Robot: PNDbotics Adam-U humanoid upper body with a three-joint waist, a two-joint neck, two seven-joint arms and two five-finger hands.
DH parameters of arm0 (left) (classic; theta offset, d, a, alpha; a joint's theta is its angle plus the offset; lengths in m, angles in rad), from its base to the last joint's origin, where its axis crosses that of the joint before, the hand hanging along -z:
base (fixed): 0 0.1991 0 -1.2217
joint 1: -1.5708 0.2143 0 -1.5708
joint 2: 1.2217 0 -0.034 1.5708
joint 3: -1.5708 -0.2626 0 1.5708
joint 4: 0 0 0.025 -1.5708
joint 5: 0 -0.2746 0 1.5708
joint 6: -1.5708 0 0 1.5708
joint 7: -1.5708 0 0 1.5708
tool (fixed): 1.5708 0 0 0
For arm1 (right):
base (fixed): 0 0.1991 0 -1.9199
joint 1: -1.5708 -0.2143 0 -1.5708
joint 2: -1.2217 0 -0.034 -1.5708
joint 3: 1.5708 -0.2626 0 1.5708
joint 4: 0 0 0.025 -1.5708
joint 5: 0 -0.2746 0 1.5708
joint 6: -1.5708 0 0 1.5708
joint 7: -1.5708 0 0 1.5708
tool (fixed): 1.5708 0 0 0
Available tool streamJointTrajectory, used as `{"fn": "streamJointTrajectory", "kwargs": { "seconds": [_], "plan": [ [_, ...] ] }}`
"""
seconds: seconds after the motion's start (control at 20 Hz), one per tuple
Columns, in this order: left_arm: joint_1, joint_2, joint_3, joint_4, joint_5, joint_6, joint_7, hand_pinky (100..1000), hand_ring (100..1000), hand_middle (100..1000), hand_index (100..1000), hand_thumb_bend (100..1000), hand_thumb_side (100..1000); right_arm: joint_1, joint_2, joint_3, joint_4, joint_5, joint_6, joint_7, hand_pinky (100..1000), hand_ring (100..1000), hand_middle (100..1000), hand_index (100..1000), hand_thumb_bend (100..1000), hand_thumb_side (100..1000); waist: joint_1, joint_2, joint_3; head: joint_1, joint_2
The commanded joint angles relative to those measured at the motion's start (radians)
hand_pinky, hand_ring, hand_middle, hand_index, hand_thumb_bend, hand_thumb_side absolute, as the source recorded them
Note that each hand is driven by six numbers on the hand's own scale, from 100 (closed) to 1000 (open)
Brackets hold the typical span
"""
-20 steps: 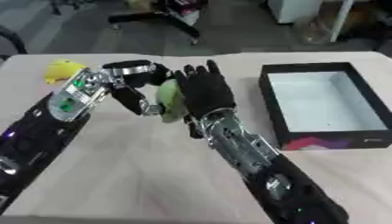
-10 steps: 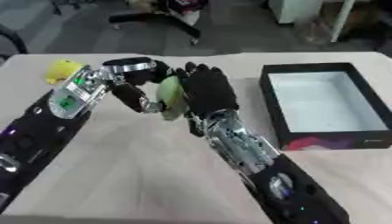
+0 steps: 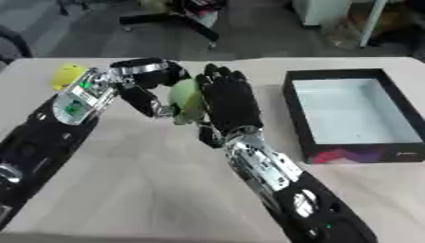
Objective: Pick up the objects with one hand, pass them to the other hand, and then place them into the box on the other side of the table.
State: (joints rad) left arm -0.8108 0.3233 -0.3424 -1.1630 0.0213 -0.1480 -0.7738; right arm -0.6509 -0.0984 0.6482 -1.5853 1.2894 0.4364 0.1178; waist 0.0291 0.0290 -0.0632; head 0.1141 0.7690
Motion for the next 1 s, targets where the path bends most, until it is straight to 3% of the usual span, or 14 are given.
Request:
{"fn": "streamJointTrajectory", "kwargs": {
  "seconds": [0.05, 0.2, 0.4, 0.55, 0.8, 1.0],
  "plan": [
    [-0.01, -0.002, 0.0, 0.016, -0.014, -0.008, -0.008, 799, 545, 506, 655, 141, 154, -0.026, 0.017, -0.011, -0.024, 0.02, 0.005, -0.017, 745, 789, 758, 313, 100, 654, -0.001, -0.015, -0.002, 0.004, 0.001],
    [-0.01, 0.002, 0.008, 0.028, -0.02, -0.015, -0.013, 796, 558, 527, 683, 198, 232, -0.022, 0.014, -0.016, -0.027, 0.035, 0.015, -0.027, 729, 781, 748, 300, 100, 659, -0.001, -0.015, -0.004, 0.001, 0.001],
    [-0.014, 0.007, 0.019, 0.039, -0.035, -0.028, -0.011, 808, 608, 577, 738, 443, 443, -0.019, 0.012, -0.022, -0.026, 0.051, 0.024, -0.04, 734, 777, 742, 289, 100, 649, -0.001, -0.015, -0.006, -0.003, 0.001],
    [-0.015, 0.011, 0.028, 0.045, -0.046, -0.039, -0.014, 826, 655, 625, 779, 590, 539, -0.021, 0.009, -0.027, -0.021, 0.062, 0.027, -0.04, 751, 775, 739, 285, 100, 645, -0.003, -0.016, -0.007, -0.014, 0.001],
    [-0.016, 0.019, 0.049, 0.053, -0.053, -0.08, -0.064, 865, 737, 714, 836, 788, 612, -0.032, 0.001, -0.037, -0.015, 0.072, 0.03, -0.027, 762, 774, 740, 282, 100, 642, -0.005, -0.017, -0.01, -0.036, 0.001],
    [-0.017, 0.028, 0.07, 0.068, -0.053, -0.112, -0.117, 883, 771, 760, 862, 857, 634, -0.037, -0.007, -0.045, -0.013, 0.078, 0.032, -0.019, 767, 775, 741, 282, 100, 638, -0.007, -0.018, -0.01, -0.047, 0.001]
  ]
}}
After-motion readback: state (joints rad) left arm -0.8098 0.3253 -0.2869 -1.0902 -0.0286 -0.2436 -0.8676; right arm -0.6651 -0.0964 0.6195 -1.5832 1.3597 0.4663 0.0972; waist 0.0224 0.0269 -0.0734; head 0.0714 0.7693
